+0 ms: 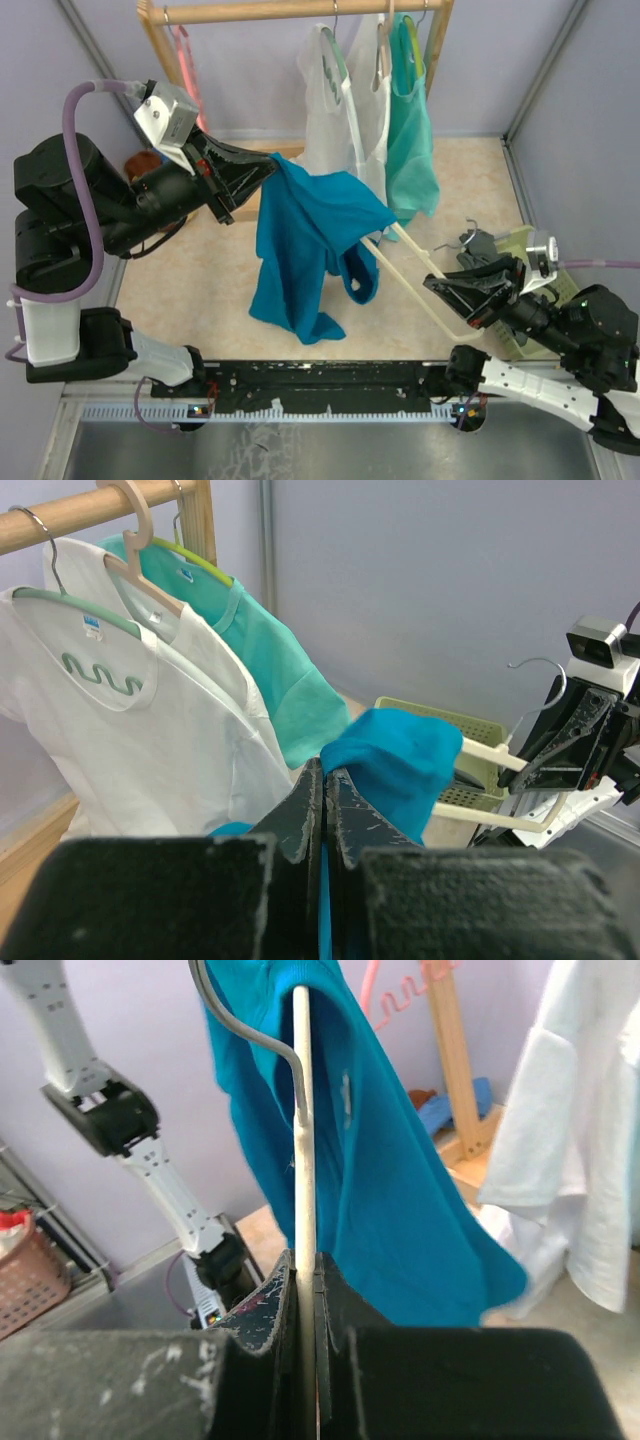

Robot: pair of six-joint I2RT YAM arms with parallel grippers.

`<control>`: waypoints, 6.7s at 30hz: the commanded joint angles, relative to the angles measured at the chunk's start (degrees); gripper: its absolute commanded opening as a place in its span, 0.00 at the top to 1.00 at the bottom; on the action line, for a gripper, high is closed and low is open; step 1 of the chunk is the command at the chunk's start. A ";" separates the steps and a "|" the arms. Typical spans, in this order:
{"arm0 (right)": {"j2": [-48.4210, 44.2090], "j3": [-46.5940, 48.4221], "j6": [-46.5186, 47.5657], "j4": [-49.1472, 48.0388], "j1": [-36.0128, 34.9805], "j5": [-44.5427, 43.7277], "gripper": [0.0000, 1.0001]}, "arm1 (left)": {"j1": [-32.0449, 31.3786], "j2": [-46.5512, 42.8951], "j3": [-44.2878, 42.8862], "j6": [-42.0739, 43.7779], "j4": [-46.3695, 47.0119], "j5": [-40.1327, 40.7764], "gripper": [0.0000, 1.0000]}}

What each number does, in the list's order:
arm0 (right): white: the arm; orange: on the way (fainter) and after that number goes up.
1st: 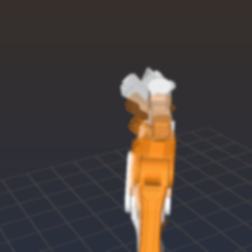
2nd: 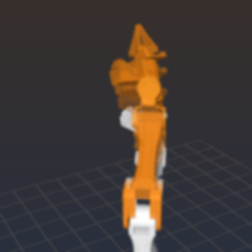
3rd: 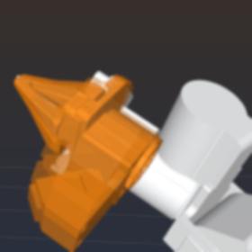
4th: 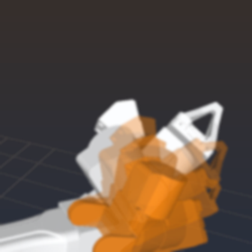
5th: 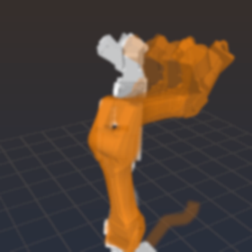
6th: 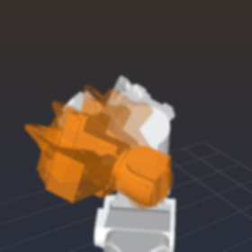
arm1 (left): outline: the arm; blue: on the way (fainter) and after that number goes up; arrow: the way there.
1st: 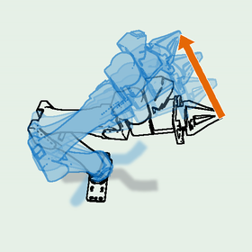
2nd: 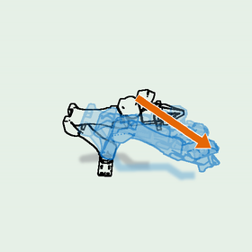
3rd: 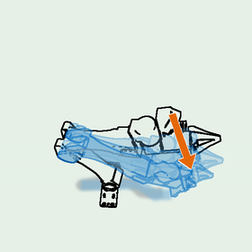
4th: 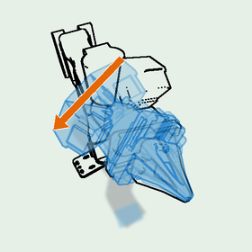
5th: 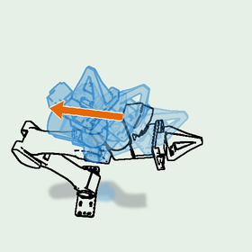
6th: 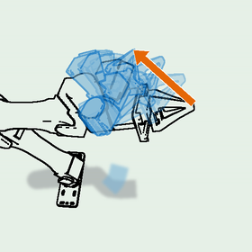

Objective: Place the t-shirt on the hanger
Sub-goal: Pick up the T-shirt from the hanger.

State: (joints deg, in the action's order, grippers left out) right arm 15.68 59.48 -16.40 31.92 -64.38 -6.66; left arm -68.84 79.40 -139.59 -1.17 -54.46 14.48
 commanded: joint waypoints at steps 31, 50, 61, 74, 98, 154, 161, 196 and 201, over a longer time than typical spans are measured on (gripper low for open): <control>6.82 -8.11 -2.03 -12.25 -0.16 10.76 1.00 | 0.24 0.76 -2.87 -0.12 4.61 -3.92 1.00; 1.52 -12.47 -2.51 -24.03 -0.18 13.79 1.00 | 0.20 0.67 -2.31 -0.95 3.72 -3.41 1.00; 4.65 -10.87 -0.64 -18.74 -0.19 3.02 1.00 | 0.21 0.72 -2.43 -1.46 3.45 -4.18 1.00; -2.63 -8.69 1.44 -14.57 -0.14 -2.09 1.00 | 0.24 1.00 -2.23 -1.64 2.58 -3.66 1.00; -1.00 -3.83 5.88 -8.07 -0.20 -6.46 1.00 | 0.26 2.12 -2.68 -2.07 1.22 -4.02 1.00; 11.44 -9.76 4.99 -16.13 -0.18 9.42 1.00 | 0.24 2.09 -2.68 -3.34 5.32 -8.51 1.00; 11.55 -10.22 5.37 -22.83 -0.20 9.22 1.00 | 0.21 2.36 -2.52 -3.82 3.86 -8.26 1.00; 3.90 -10.38 5.77 -29.87 -0.19 6.06 1.00 | 0.20 1.15 -1.66 -2.95 0.01 3.28 0.99; -1.47 -10.65 5.69 -29.22 -0.18 3.02 1.00 | 0.21 1.02 -1.27 -2.66 -0.64 6.44 0.98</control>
State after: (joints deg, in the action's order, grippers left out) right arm 17.37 46.39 -11.49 8.27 -64.38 -0.84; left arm -68.73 81.25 -140.00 -4.64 -55.66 17.56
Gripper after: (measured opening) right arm 0.046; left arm 0.016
